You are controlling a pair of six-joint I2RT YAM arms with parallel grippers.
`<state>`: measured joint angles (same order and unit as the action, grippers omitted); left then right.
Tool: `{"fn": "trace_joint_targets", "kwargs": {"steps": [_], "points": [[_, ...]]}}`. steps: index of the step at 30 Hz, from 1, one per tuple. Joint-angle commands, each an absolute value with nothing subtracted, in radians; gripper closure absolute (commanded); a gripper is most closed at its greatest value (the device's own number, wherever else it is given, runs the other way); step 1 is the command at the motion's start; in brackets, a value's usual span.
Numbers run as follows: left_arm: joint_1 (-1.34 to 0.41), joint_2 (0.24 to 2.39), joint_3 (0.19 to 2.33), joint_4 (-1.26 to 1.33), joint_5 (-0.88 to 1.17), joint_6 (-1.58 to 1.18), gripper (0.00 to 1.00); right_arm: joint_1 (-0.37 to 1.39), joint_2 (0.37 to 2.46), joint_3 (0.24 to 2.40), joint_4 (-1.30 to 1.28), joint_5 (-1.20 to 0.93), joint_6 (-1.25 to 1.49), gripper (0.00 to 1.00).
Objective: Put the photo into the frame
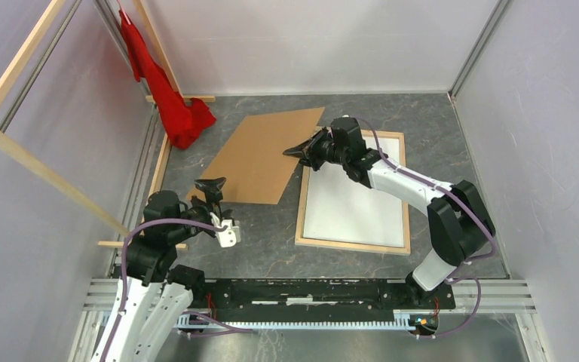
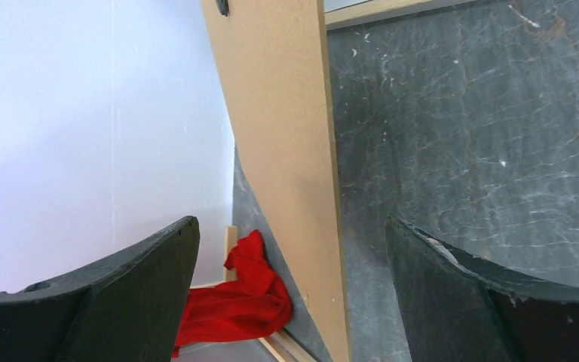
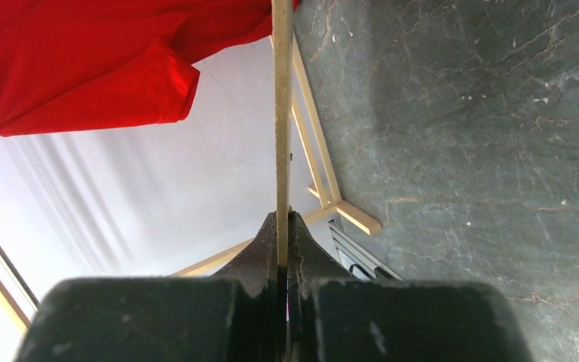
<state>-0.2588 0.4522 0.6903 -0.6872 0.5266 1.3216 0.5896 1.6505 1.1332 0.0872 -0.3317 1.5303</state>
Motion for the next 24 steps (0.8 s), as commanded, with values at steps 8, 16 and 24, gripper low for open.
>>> {"fn": "trace_joint_targets", "kwargs": {"steps": [8,16,24], "points": [[-0.259,0.477,0.664,-0.449,0.508,1.345,0.1,0.663,1.522,1.106,0.314,-0.364,1.612,1.0],[-0.26,0.492,0.661,-0.366,0.509,1.298,0.65,0.683,1.518,1.131,0.302,-0.383,1.558,0.97],[-0.259,0.468,0.608,-0.196,0.495,1.299,0.98,0.659,1.53,1.158,0.254,-0.52,1.352,0.53]]}}
